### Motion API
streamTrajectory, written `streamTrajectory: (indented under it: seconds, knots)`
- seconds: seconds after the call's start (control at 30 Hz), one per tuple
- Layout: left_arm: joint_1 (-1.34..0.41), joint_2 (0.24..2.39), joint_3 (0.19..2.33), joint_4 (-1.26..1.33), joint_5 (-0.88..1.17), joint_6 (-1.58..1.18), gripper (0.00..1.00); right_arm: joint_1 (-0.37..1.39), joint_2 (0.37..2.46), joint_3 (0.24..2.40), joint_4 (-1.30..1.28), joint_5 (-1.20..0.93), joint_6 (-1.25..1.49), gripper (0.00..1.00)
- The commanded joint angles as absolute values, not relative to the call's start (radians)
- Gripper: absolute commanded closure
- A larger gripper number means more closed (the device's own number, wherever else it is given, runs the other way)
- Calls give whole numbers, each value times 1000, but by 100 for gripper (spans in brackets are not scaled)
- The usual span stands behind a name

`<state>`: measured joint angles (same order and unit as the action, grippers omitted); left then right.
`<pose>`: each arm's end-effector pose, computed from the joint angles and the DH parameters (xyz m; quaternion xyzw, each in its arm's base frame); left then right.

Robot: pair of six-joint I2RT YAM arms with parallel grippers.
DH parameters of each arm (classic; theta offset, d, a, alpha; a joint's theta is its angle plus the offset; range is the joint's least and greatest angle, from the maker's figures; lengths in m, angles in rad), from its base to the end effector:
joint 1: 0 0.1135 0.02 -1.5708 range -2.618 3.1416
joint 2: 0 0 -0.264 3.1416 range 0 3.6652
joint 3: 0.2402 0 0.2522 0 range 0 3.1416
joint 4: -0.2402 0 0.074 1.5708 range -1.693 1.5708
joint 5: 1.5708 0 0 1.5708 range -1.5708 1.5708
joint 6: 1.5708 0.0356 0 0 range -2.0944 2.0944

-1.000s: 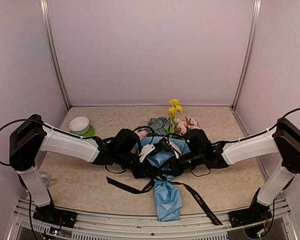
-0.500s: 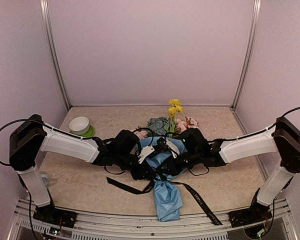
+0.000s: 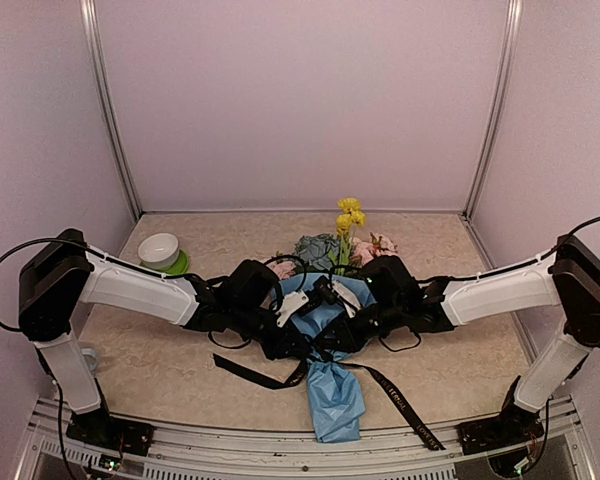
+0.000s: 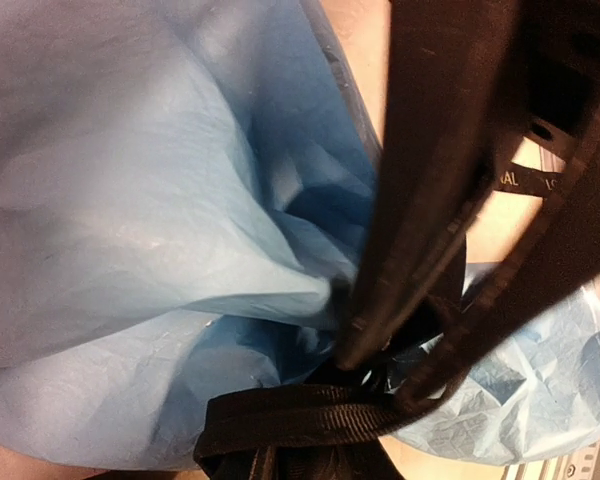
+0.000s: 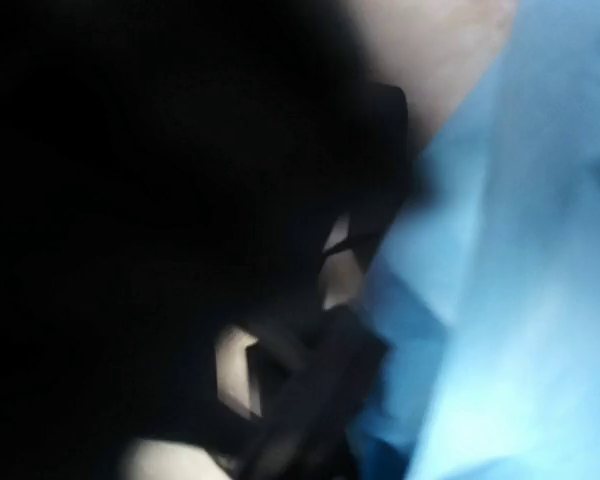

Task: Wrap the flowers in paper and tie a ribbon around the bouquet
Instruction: Cross the half-tied ribbon over the folded bouquet.

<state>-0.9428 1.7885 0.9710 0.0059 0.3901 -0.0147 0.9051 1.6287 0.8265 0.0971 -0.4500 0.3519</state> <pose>0.2017 -0.3008 0.1561 0.4721 0.7827 -0.3272 0.2397 0.1913 0.2687 0.1739 -0.3317 0.8257 0.4042 0.2117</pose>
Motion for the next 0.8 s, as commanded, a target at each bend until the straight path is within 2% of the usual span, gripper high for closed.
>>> streamTrajectory:
  seconds: [0.0,0.33,0.5,0.77]
  knots:
    - [-937,1773,977,52,355,-20,79,936,1600,814,69,-521,302,86]
    - [-939,1753,952,79,390,-6,80,939,1635,837,28,-428,303,95]
    - [-939,1752,947,68,360,-1,80,940,1631,838,17,-400,307,97]
    - [-937,1751,940,87,373,0,79,952,1645,826,37,-443,301,91]
